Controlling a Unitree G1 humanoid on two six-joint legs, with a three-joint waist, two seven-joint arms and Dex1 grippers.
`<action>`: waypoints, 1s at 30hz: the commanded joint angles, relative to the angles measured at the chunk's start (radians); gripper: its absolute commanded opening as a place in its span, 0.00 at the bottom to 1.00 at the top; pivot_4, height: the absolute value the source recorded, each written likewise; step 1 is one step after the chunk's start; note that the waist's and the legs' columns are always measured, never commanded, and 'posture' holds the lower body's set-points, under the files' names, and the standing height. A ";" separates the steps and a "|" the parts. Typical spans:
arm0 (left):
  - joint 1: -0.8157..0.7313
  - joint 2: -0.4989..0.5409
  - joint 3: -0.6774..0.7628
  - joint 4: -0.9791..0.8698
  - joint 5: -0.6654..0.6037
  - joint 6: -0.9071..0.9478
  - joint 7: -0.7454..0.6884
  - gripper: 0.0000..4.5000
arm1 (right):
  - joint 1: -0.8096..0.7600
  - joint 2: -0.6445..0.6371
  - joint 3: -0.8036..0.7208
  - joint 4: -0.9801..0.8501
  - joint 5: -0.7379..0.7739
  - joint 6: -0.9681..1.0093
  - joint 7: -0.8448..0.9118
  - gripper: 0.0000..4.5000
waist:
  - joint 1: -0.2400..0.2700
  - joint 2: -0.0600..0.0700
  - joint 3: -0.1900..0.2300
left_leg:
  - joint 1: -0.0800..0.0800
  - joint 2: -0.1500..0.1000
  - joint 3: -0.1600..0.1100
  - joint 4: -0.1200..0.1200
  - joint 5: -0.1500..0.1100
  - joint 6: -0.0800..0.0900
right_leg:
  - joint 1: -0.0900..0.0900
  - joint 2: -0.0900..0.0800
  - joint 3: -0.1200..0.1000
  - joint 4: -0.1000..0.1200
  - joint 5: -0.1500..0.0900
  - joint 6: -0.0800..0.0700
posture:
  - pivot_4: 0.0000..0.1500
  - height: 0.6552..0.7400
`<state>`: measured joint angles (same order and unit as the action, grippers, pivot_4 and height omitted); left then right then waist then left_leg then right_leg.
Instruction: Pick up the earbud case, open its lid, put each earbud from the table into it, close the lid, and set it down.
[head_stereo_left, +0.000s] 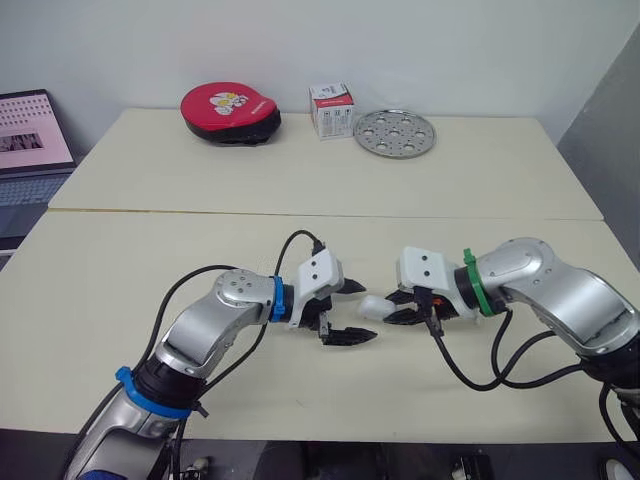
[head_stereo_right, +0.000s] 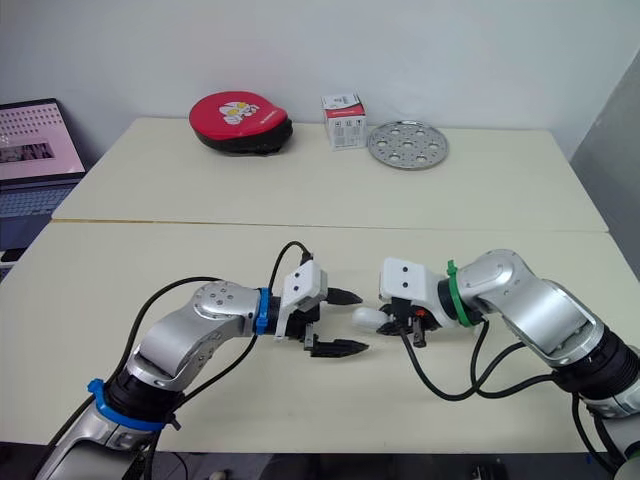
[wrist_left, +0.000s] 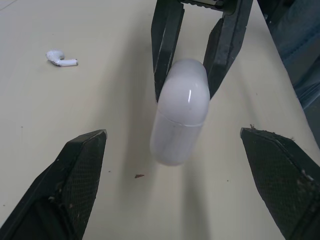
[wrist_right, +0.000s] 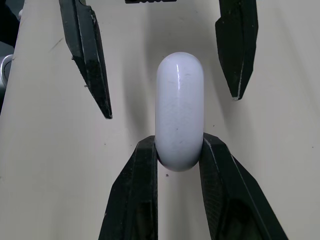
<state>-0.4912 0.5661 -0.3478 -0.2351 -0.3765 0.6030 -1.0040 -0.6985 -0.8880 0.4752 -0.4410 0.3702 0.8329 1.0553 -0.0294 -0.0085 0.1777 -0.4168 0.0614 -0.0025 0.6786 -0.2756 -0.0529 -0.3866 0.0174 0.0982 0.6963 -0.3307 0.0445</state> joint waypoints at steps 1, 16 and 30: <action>-0.018 -0.010 -0.001 0.005 0.017 -0.022 -0.009 1.00 | -0.027 0.006 -0.018 -0.017 -0.017 0.000 0.022 0.16 | 0.000 0.000 0.000 | 0.000 0.000 0.000 0.000 0.000 0.000 | 0.000 0.000 0.000 0.000 0.000 0.000 | 1.00 1.00; 0.000 -0.060 0.015 0.007 0.035 -0.054 -0.007 0.18 | -0.027 0.024 -0.023 -0.026 -0.050 0.009 0.054 0.16 | 0.000 0.000 0.000 | 0.000 0.000 0.000 0.001 0.000 0.000 | 0.000 0.000 0.000 0.001 0.000 0.000 | 1.00 1.00; 0.191 -0.129 0.127 0.057 -0.088 -0.205 -0.076 0.18 | 0.040 -0.014 -0.128 -0.037 -0.089 -0.132 0.069 0.95 | 0.000 0.000 0.000 | 0.000 0.000 -0.001 0.001 0.000 0.000 | 0.000 -0.001 -0.001 0.002 0.000 0.000 | 1.00 1.00</action>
<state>-0.3075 0.4427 -0.2526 -0.1758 -0.4423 0.4447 -1.0625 -0.6724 -0.9014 0.3949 -0.4334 0.2679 0.7199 1.1291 -0.0294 -0.0084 0.1777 -0.4165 0.0617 -0.0031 0.6797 -0.2753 -0.0528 -0.3864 0.0166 0.0977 0.6982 -0.3306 0.0444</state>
